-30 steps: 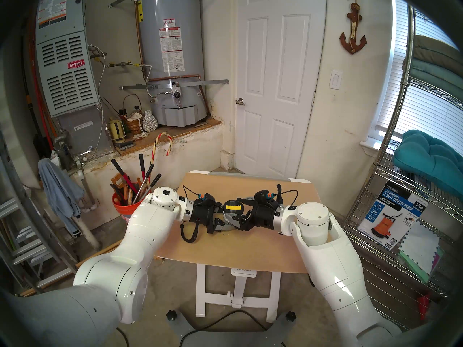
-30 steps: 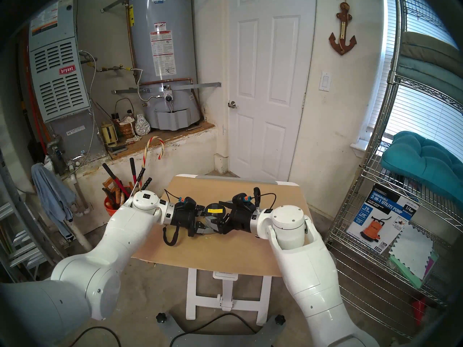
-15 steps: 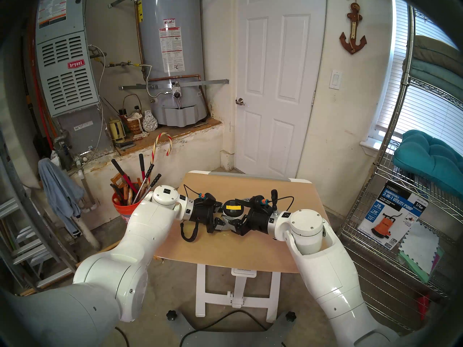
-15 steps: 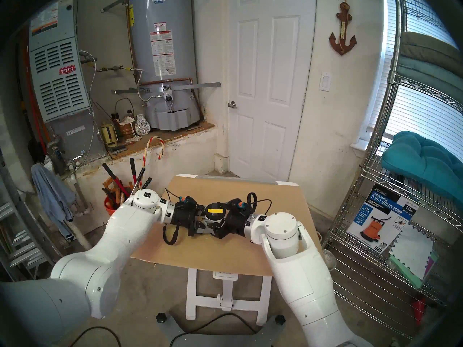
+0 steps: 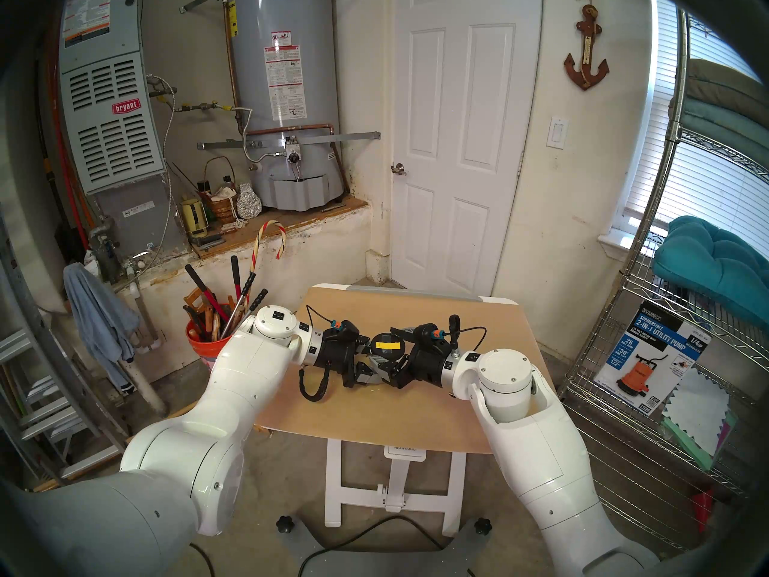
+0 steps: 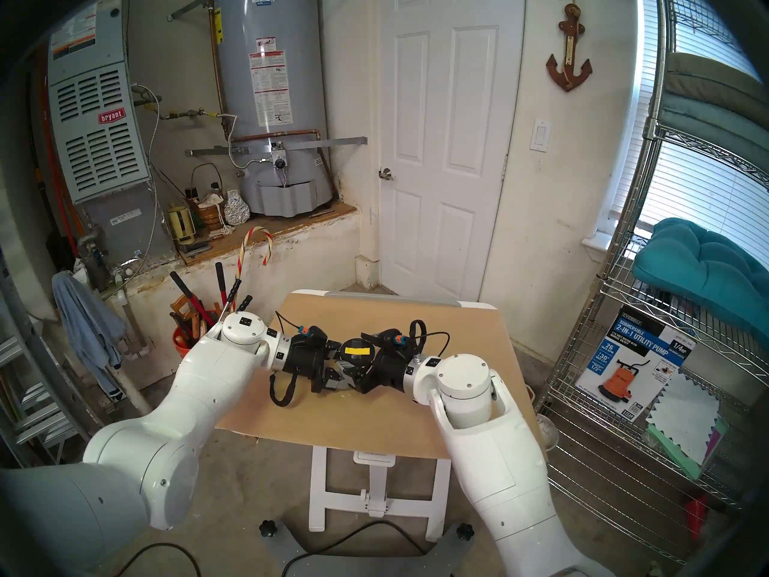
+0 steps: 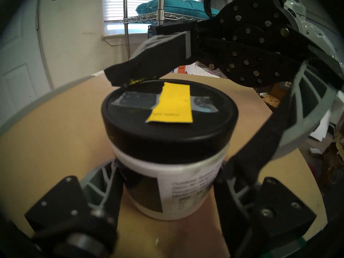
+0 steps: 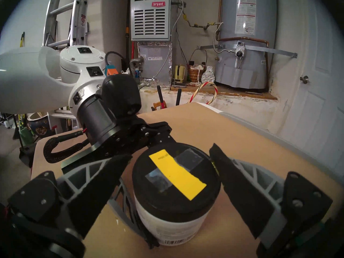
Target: Open paint jar
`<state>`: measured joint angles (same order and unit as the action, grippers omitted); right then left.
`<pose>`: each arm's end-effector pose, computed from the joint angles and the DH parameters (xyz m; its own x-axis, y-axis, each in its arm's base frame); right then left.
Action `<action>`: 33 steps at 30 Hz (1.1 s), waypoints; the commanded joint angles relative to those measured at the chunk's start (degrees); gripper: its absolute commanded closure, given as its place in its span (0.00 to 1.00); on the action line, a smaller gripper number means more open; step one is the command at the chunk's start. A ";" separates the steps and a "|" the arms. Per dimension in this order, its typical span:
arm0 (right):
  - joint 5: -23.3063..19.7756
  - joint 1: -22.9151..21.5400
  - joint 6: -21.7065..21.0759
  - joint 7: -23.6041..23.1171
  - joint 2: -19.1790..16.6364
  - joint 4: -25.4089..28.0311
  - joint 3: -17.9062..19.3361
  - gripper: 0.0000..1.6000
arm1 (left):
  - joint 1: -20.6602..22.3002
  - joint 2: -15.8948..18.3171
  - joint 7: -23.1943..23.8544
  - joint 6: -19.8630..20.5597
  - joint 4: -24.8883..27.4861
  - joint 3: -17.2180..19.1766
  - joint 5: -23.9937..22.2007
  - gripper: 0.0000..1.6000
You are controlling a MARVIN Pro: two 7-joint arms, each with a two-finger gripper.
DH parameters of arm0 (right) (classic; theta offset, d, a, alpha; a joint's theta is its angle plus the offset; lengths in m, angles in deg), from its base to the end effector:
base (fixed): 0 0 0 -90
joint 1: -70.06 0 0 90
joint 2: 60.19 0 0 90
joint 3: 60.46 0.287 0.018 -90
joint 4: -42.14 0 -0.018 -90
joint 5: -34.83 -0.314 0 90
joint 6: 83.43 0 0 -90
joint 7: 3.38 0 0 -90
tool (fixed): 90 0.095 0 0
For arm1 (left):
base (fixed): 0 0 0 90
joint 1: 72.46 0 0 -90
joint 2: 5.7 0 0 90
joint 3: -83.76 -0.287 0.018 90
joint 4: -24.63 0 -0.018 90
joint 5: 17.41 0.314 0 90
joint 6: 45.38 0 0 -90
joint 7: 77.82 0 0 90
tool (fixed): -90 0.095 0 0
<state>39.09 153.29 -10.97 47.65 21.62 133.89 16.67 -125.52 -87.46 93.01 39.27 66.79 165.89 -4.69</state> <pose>0.4177 0.0993 -0.2902 0.1380 0.2651 0.9543 0.7613 -0.6448 0.0690 0.4982 -0.0389 -0.3353 0.0941 -0.4073 0.9084 -0.9913 -0.1230 0.0475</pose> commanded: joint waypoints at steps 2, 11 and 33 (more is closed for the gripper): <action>0.56 -1.39 2.53 2.30 1.58 -1.23 -0.19 0.00 | 0.20 0.19 0.51 0.14 0.62 0.07 -0.25 1.00; -0.02 -1.99 2.25 1.77 1.45 -1.16 0.04 0.00 | 0.27 0.20 0.40 -0.04 0.34 0.03 -0.40 1.00; -1.37 -1.26 0.98 -1.52 0.63 -0.65 1.33 0.06 | 0.92 0.17 0.20 -0.56 -0.93 0.00 -0.38 1.00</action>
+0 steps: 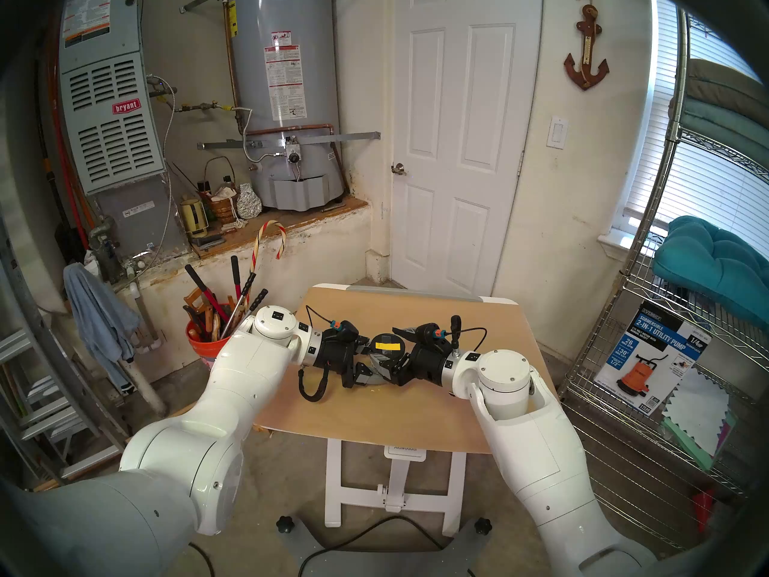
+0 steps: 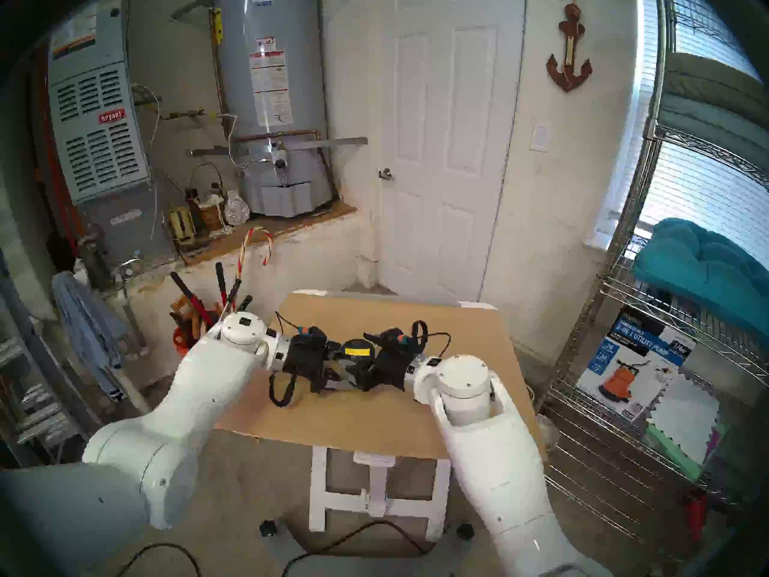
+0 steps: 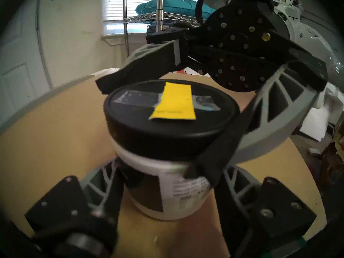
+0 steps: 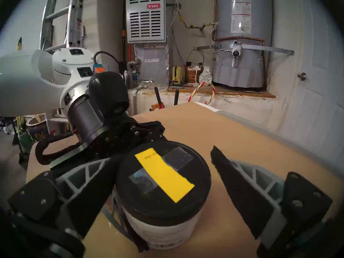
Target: Open paint jar
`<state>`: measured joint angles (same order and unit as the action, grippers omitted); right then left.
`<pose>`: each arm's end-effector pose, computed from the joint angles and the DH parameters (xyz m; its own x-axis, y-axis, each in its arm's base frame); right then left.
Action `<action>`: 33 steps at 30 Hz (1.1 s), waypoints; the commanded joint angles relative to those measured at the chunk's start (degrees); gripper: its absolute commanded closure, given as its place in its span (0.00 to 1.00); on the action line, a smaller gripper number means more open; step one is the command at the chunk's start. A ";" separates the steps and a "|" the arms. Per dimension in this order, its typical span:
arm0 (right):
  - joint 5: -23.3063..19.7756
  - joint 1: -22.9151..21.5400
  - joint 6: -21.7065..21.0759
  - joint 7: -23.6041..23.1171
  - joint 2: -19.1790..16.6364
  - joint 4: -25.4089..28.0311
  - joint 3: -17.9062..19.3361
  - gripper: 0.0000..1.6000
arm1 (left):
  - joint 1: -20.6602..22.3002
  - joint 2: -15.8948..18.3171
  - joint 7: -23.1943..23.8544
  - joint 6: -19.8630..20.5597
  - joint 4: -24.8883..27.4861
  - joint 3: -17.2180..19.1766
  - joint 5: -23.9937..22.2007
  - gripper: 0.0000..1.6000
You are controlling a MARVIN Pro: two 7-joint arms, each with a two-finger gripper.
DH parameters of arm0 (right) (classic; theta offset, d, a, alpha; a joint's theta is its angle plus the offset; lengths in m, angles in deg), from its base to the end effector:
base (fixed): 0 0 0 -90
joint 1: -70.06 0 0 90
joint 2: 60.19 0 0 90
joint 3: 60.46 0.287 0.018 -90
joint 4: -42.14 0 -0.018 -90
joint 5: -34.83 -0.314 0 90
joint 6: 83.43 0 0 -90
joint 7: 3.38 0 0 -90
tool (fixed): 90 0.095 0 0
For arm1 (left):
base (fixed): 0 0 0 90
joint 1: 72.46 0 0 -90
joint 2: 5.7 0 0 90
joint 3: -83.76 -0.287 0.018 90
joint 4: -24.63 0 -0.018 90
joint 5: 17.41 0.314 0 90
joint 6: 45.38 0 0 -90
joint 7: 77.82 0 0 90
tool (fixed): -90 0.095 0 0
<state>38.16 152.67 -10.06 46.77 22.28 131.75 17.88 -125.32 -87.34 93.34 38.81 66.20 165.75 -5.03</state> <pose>0.4228 0.0948 -0.2955 0.1533 0.2378 0.9591 0.7586 -0.6504 0.0400 0.4977 -0.0379 -0.3364 0.0934 -0.4047 0.9097 -0.9919 -0.1170 0.0498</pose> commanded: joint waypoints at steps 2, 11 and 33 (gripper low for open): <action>-0.35 -0.59 0.09 -0.78 0.04 1.49 0.15 0.29 | 0.77 0.06 -0.07 -0.15 -0.44 0.10 -0.06 1.00; -0.20 -1.06 0.84 -2.50 -0.18 0.73 -0.11 0.68 | 0.64 0.20 0.21 0.15 0.08 0.09 -0.21 1.00; -1.37 -9.46 6.06 -11.74 -2.65 -8.84 -2.22 0.98 | 1.05 0.90 2.10 0.25 -0.41 -0.26 0.00 1.00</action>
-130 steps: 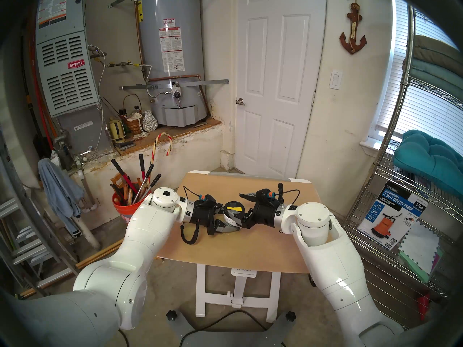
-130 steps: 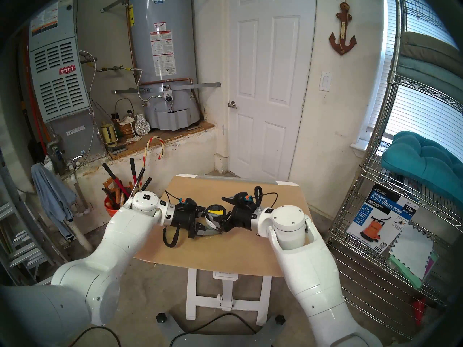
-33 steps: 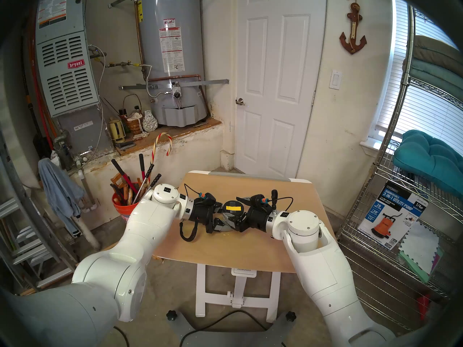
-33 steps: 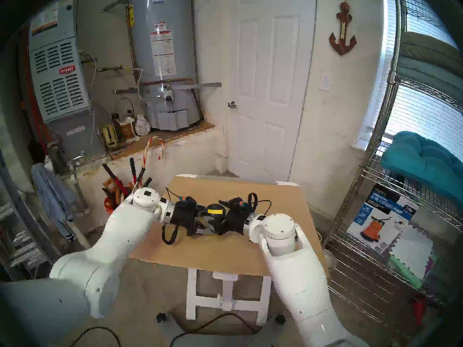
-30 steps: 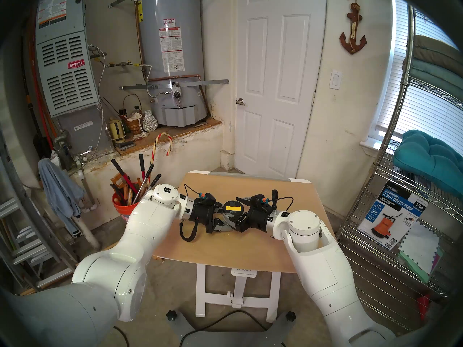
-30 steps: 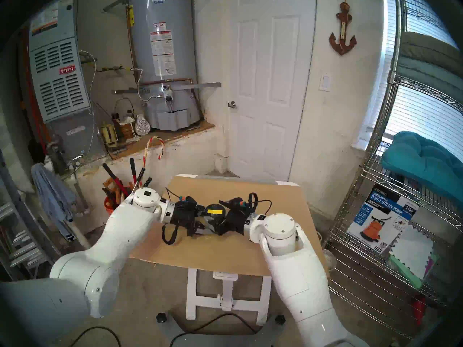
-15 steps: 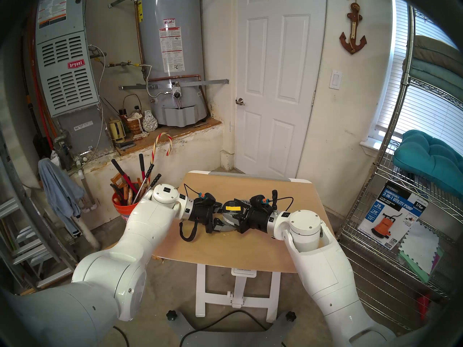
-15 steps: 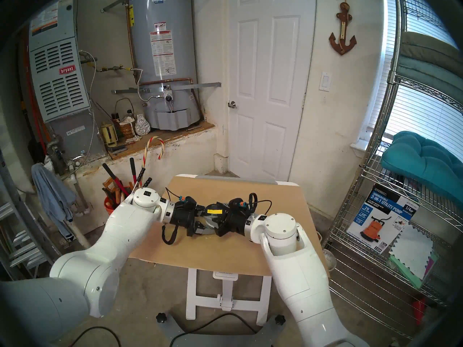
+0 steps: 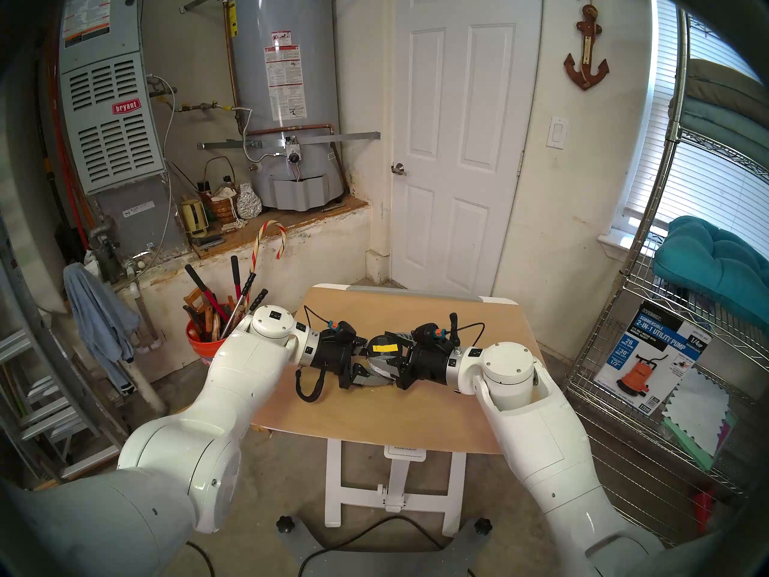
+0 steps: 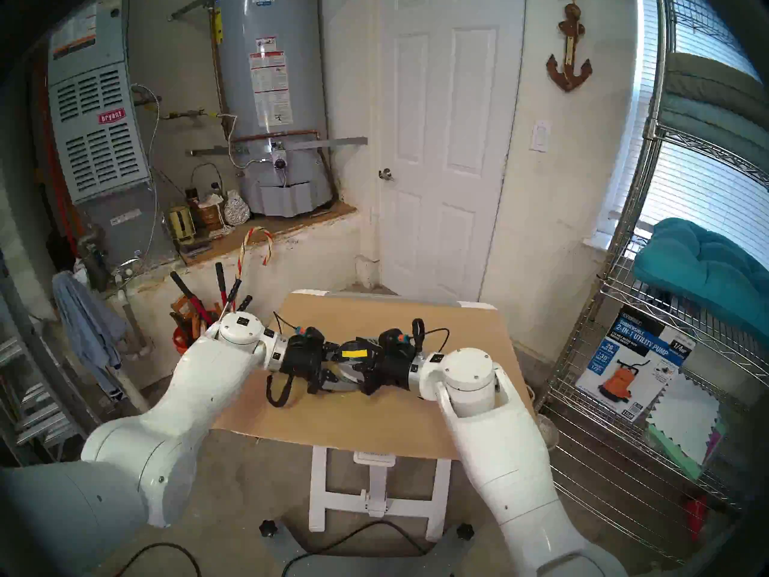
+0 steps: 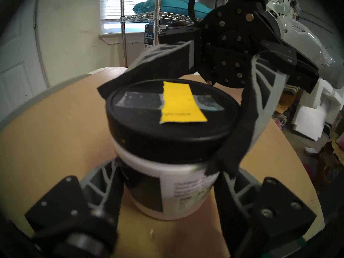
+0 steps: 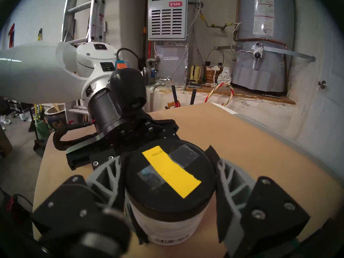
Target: Open paint jar
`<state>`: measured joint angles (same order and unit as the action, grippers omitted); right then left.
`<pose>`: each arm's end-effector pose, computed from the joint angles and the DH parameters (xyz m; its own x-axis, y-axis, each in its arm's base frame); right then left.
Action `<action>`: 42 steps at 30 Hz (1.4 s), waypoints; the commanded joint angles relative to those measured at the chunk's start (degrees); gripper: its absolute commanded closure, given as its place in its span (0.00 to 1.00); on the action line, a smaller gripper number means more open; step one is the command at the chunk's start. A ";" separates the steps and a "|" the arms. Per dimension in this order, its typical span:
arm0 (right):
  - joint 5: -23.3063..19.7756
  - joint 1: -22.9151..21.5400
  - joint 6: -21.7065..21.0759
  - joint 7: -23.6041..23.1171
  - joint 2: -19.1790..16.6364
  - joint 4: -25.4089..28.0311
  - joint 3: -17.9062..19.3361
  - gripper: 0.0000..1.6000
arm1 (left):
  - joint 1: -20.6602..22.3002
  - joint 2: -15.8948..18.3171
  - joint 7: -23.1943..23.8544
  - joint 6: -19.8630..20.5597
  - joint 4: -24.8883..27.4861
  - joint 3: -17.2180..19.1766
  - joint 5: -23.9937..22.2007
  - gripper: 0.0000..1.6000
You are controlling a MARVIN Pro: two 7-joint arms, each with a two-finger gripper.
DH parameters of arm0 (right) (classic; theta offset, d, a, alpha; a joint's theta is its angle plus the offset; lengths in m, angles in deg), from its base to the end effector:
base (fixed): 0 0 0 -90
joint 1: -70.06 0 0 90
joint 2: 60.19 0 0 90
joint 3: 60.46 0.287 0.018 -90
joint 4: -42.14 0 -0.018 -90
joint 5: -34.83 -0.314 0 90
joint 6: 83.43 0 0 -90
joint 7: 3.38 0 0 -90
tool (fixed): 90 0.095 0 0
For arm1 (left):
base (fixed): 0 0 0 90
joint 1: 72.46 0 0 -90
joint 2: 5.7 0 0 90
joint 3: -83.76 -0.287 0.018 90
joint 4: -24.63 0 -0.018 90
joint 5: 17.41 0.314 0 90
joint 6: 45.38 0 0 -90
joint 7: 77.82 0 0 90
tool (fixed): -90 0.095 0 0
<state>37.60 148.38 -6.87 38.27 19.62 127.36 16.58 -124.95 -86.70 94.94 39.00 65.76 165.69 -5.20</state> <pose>0.4321 0.0905 -0.2948 0.1031 0.2819 0.9539 0.8500 -0.5231 0.0627 0.4967 -0.0316 -0.3356 0.1010 -0.4101 0.9064 -0.9927 -0.1014 0.0648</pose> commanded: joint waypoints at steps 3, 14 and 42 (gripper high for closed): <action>-1.24 -7.48 4.58 -5.27 -0.27 -7.95 -1.30 1.00 | 0.71 0.31 0.51 -0.01 -0.11 -0.24 0.20 1.00; -2.10 -14.11 11.95 -13.75 -1.04 -18.49 -3.11 0.96 | 1.34 0.40 0.50 -0.37 -1.41 -0.65 0.15 1.00; -4.70 -22.12 22.22 -29.33 -1.15 -29.47 -7.34 0.79 | 3.47 0.38 1.03 -1.50 -4.84 -2.20 -0.42 1.00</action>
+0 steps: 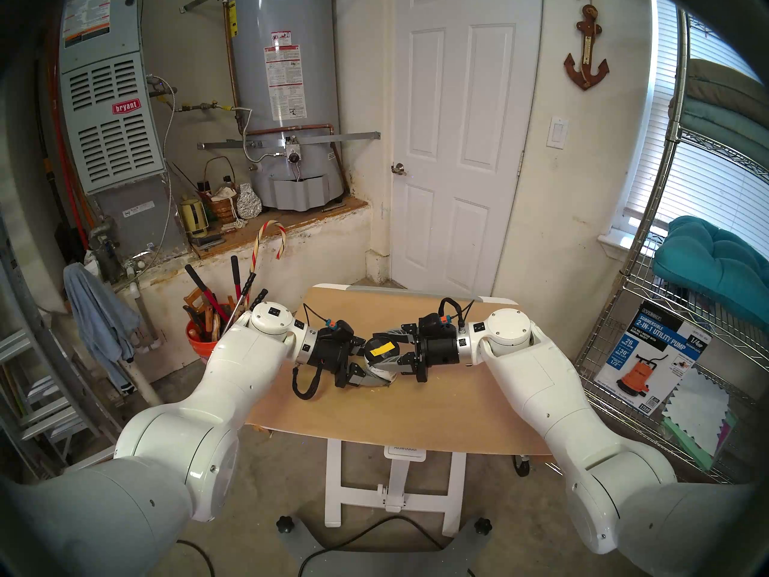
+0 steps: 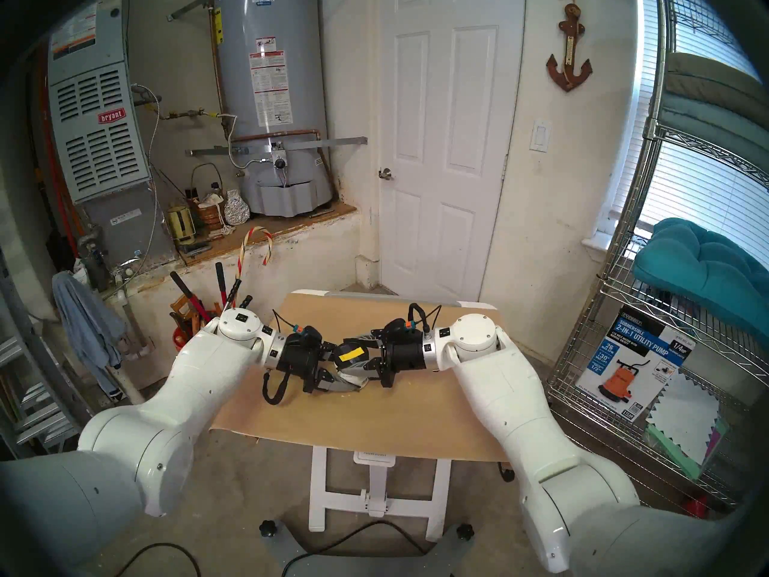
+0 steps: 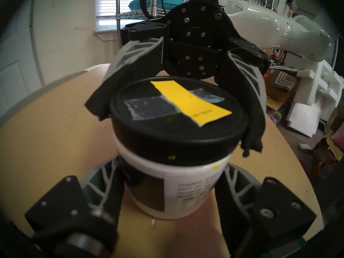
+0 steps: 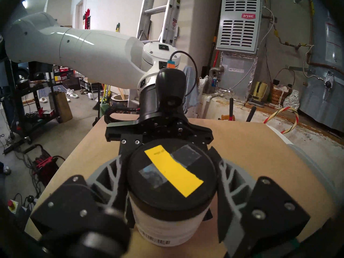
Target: Open paint jar
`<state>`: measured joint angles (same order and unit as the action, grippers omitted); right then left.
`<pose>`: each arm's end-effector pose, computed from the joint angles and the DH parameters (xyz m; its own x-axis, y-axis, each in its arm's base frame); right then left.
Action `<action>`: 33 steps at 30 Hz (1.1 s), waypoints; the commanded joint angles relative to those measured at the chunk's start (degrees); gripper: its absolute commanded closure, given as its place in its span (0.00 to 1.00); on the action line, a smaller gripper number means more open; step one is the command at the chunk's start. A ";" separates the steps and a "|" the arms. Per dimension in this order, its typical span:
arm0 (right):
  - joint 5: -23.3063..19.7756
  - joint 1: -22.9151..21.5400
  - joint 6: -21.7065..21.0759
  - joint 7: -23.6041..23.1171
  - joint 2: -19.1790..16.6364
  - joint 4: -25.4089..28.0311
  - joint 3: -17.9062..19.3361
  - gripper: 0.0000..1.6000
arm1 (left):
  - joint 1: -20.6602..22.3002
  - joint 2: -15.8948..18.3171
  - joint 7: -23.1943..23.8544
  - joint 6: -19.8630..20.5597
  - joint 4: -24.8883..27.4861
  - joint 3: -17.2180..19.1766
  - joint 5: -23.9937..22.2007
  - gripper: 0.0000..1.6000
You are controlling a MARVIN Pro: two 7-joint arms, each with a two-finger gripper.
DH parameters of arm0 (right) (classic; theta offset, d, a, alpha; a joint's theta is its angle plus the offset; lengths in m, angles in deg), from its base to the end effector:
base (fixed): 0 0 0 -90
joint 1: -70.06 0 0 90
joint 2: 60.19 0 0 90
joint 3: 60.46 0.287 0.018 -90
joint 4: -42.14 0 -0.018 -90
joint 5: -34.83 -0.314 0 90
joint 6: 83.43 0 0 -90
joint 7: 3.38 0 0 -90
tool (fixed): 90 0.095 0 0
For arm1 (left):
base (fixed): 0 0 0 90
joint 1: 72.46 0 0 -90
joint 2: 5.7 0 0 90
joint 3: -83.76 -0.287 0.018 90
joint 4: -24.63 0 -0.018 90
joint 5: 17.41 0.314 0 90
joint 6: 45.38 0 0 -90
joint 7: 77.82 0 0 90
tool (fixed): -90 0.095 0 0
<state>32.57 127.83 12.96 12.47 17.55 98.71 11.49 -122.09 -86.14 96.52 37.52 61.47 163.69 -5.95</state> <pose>0.4859 0.0714 -0.2973 -0.0766 0.2901 0.9539 0.9896 -0.0947 0.1082 0.5007 -0.0276 -0.3353 0.1005 -0.4261 0.8991 -0.9946 -0.0660 0.0799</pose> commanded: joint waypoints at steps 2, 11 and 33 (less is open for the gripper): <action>0.72 -1.68 2.88 -3.47 0.86 -0.68 -2.55 0.78 | 0.67 -0.19 -0.52 -0.09 -0.67 -0.24 0.33 1.00; 0.19 -1.96 3.79 -3.77 1.30 -1.26 -2.41 0.07 | 0.35 -0.13 -0.47 0.05 -0.14 -0.38 0.14 1.00; -2.74 2.05 0.59 -2.14 0.68 2.83 1.07 0.00 | -2.40 0.30 -0.36 1.71 4.54 -0.09 0.12 1.00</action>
<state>32.02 128.73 14.72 10.17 17.48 99.72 11.10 -124.04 -86.27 96.52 38.65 64.82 163.36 -5.89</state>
